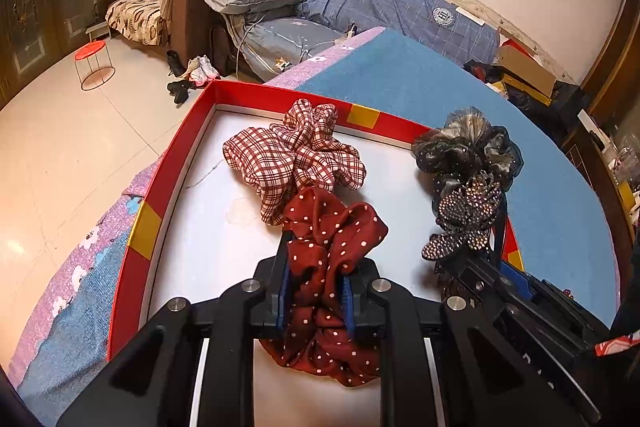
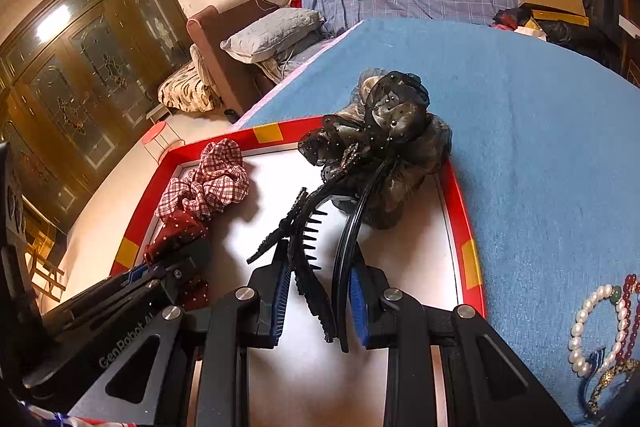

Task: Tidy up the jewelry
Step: 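Open both tools to release the scrunchie and claw clip into the box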

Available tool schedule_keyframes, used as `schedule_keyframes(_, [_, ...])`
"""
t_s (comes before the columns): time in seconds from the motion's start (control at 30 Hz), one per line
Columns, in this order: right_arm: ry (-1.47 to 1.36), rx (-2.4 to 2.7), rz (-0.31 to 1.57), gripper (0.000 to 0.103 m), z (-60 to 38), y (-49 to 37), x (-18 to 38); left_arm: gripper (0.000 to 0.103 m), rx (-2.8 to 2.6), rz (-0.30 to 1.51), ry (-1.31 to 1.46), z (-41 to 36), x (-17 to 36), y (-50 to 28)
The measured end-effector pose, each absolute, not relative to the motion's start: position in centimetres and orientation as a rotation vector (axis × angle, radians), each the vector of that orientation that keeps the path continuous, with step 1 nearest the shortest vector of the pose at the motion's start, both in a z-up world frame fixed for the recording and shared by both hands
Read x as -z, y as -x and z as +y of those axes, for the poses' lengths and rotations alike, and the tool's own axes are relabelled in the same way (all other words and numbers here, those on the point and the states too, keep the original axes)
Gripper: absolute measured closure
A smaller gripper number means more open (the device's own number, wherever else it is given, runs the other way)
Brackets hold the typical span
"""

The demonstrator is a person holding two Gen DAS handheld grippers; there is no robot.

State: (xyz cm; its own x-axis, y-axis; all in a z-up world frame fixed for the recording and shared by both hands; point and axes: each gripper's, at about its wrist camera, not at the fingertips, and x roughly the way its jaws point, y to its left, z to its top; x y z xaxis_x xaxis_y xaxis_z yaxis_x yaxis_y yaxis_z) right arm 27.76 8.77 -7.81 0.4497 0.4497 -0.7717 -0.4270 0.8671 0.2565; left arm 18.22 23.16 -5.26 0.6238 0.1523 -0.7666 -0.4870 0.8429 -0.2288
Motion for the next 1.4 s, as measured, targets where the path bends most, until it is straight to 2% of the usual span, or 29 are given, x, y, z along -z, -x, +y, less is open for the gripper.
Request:
schedule_keyframes(0.5, [-0.033,-0.542,0.969,0.073,8.5,-27.7,7.8,0.081,-0.375,0.818,0.457,23.4,5.0,-18.0])
schedule_keyframes(0.67, [-0.043,-0.545,0.973,0.071,8.1,-27.7,7.7,0.073,-0.369,0.806,0.468,23.4,4.8,-17.8])
schedule_keyframes(0.87, [-0.071,-0.548,0.969,0.069,7.1,-27.5,7.3,0.069,-0.362,0.773,0.495,23.6,4.2,-17.5])
schedule_keyframes(1.4, [-0.199,-0.625,0.851,0.069,2.2,-24.0,1.9,0.063,-0.312,0.648,0.472,22.5,2.2,-16.5])
